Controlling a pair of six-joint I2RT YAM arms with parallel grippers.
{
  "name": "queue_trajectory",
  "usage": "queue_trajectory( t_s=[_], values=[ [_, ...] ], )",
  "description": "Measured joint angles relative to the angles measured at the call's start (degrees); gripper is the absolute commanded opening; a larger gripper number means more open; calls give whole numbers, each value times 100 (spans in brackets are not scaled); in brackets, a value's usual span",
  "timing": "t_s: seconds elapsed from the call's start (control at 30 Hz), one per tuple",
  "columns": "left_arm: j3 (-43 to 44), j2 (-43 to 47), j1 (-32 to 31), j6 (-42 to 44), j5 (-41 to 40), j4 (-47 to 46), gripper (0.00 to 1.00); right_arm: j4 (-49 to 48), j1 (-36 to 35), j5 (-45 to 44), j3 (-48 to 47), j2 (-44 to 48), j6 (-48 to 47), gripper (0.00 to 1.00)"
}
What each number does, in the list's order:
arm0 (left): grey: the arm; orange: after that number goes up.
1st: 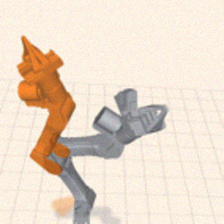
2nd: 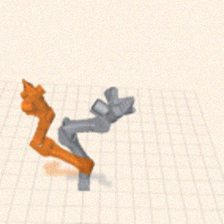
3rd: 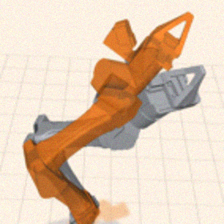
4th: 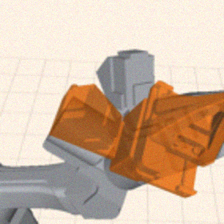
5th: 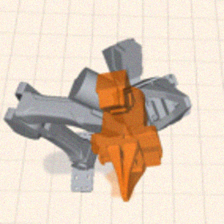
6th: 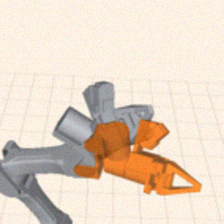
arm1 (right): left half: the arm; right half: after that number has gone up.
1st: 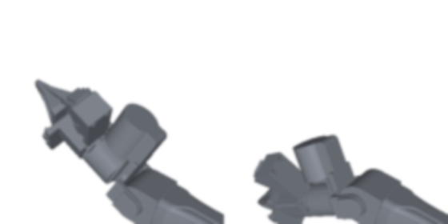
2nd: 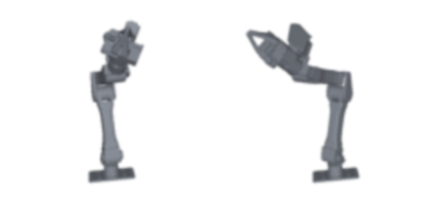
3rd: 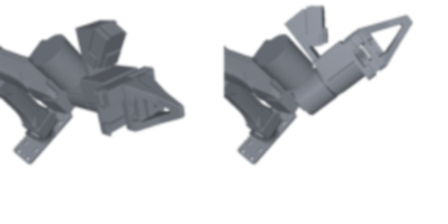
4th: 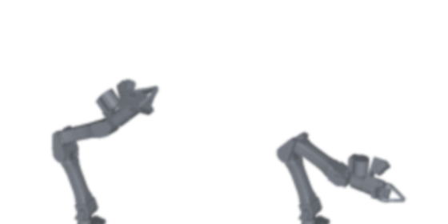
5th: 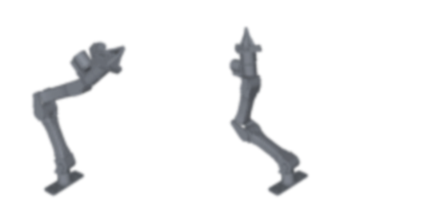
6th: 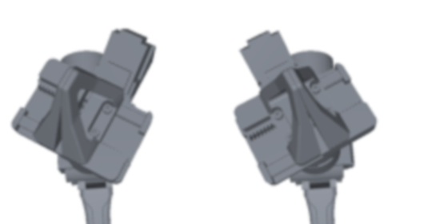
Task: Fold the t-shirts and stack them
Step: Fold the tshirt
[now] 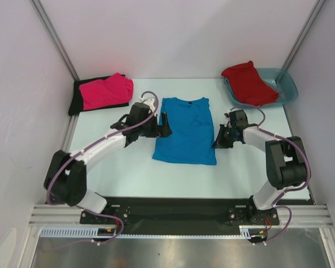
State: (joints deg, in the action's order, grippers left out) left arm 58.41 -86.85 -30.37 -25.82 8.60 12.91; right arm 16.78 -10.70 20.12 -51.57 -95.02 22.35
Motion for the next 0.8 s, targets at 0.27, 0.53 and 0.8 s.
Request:
queue_trajectory(
  t_s=[0.27,0.53,0.8],
  values=[
    [0,678,0,46,-319,-31,100,444,-382,-1075,-63,693,4,12],
    [-2,-109,-120,13,444,-348,100,564,-396,-1720,-63,732,31,35],
    [7,-949,-291,-179,1189,-1174,100,409,-389,-1692,-282,483,105,38]
  ],
)
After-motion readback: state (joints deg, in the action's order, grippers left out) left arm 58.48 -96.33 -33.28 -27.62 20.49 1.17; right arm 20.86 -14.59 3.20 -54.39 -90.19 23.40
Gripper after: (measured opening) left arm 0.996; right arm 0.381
